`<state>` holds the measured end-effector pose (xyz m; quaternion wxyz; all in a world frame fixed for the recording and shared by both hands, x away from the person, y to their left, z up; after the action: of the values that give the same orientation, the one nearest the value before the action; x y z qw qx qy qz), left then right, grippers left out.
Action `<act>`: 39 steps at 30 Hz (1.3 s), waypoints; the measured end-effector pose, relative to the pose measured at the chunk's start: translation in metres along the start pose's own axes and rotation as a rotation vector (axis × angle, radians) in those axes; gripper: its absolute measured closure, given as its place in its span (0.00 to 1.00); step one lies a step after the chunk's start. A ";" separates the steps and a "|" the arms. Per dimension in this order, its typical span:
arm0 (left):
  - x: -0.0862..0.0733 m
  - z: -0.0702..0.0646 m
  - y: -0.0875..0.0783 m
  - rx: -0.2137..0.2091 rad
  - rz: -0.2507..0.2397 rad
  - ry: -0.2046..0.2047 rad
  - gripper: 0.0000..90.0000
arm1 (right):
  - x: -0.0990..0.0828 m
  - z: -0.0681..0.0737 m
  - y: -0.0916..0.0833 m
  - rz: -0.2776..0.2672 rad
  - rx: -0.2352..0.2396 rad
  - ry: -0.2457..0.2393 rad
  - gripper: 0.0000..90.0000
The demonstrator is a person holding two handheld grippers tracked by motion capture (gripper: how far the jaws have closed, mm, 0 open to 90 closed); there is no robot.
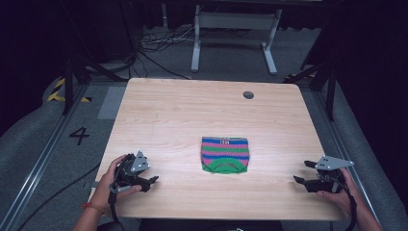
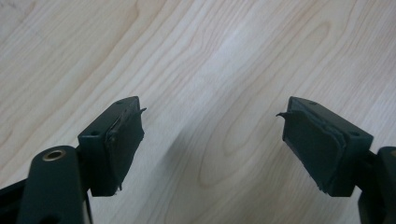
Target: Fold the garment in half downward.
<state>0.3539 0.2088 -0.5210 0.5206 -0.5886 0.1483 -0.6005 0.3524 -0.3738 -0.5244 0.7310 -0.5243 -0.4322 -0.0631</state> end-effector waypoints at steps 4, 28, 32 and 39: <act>-0.011 0.002 -0.004 -0.010 -0.023 -0.051 0.22 | -0.009 -0.005 -0.001 0.004 0.002 0.030 0.27; -0.033 0.003 -0.002 0.015 -0.073 -0.249 0.16 | -0.024 -0.013 -0.004 -0.036 0.006 0.156 0.22; -0.033 0.003 -0.002 0.016 -0.073 -0.249 0.16 | -0.024 -0.013 -0.003 -0.036 0.005 0.156 0.22; -0.033 0.003 -0.002 0.019 -0.072 -0.252 0.15 | -0.024 -0.013 -0.003 -0.036 0.004 0.156 0.22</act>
<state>0.3478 0.2376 -0.5372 0.5186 -0.6593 0.0546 -0.5416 0.3426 -0.3947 -0.5400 0.7622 -0.5084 -0.3835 -0.1159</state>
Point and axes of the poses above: each handheld gripper's, and its own axes: y roughly forward along the jaws, x roughly out of its top, z roughly to its left, the point moved 5 cm from there along y, roughly forward along the jaws, and after that the axes turned 13 degrees about y, right-handed, at the moved point
